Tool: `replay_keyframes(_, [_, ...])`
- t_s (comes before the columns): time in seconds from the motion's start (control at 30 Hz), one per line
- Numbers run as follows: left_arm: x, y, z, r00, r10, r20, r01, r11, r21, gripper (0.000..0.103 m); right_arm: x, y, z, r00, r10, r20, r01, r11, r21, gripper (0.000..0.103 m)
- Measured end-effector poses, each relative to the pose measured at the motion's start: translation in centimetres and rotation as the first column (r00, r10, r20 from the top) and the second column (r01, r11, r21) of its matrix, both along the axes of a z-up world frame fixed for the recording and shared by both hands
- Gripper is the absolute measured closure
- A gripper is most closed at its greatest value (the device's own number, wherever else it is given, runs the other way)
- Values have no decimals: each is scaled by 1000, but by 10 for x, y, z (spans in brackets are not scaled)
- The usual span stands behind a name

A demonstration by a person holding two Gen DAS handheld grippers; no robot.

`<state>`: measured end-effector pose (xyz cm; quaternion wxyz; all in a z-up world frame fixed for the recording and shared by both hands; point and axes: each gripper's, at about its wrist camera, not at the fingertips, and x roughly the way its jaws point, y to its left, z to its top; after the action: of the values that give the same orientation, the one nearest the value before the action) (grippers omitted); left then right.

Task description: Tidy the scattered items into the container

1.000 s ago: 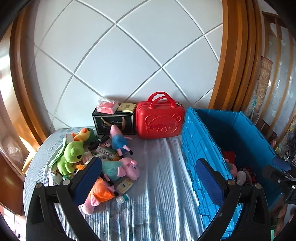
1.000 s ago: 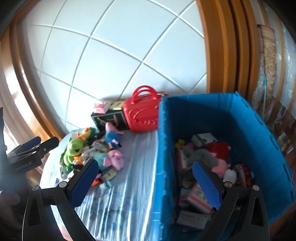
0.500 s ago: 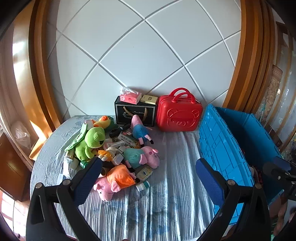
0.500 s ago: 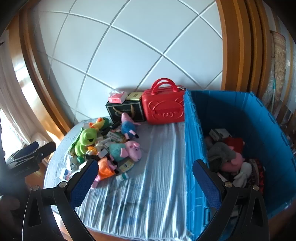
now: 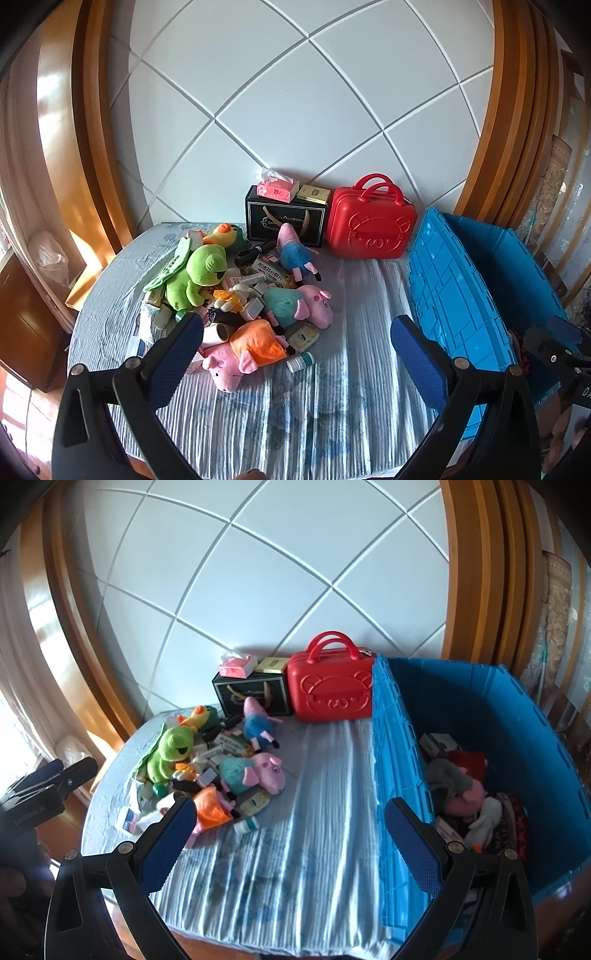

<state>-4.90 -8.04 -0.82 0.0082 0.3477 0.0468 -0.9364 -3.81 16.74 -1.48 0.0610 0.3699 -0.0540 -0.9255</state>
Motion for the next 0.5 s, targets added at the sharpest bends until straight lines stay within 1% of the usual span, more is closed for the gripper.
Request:
replay_keyframes(0.17, [1, 5, 4, 1000, 11, -13, -11, 1000, -21, 0, 3, 5, 2, 1000, -12, -5, 12, 1000, 3, 0])
replay_keyframes(0.4, [-3, 19, 8, 1000, -5, -10, 5, 1000, -4, 0, 7, 18, 7, 1000, -22, -14, 22, 1000, -6, 0])
replay_keyframes(0.5, [-4, 26, 11, 1000, -10, -11, 9, 1000, -8, 0, 9, 23, 8, 1000, -22, -15, 22, 1000, -7, 0])
